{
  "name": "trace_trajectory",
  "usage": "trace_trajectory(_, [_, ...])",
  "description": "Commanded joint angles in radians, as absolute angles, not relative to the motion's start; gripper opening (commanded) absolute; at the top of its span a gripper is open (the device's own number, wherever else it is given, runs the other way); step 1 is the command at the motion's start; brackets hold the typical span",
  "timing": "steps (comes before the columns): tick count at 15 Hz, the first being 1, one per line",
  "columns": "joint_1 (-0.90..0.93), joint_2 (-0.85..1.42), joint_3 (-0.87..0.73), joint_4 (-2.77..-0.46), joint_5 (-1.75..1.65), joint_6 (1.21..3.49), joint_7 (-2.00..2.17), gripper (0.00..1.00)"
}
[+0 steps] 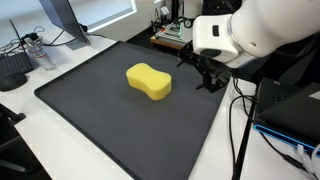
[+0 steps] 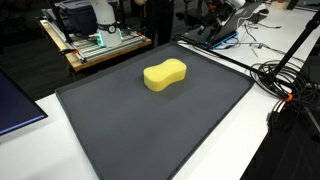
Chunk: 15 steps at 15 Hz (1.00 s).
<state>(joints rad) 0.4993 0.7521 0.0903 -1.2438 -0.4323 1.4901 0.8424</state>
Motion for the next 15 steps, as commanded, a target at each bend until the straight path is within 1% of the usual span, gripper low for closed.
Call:
trace_trajectory(1, [0.450, 0.786, 0.076, -1.162, -0.384, 1.491, 0.737, 1.00])
trace_trajectory(4, [0.380, 0.791, 0.069, -1.143, -0.347, 1.539, 0.614, 1.00])
trace_trajectory(6, [0.308, 0.795, 0.094, -1.143, -0.320, 1.592, 0.529, 1.00])
trace_trajectory(9, [0.243, 0.826, 0.067, -1.110, -0.204, 1.627, 0.398, 1.00])
trace_trajectory(15, [0.112, 0.895, 0.072, -1.010, -0.029, 1.528, 0.183, 1.00])
